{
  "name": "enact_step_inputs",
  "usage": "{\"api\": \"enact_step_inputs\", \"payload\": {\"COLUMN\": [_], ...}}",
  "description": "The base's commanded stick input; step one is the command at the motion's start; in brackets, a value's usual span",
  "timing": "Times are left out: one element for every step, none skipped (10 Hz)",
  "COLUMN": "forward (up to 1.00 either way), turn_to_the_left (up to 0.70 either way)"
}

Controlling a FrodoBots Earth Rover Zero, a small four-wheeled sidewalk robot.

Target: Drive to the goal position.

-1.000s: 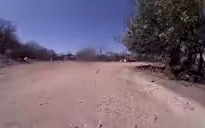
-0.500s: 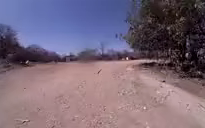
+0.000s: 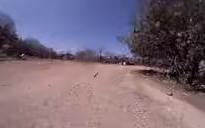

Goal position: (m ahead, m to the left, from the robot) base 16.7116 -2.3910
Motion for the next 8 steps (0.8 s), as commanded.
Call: {"api": "enact_step_inputs", "payload": {"forward": [1.00, 1.00, 1.00, 1.00, 1.00, 1.00, 1.00, 1.00], "turn_to_the_left": [0.00, 0.00, 0.00, 0.00, 0.00, 0.00, 0.00, 0.00]}}
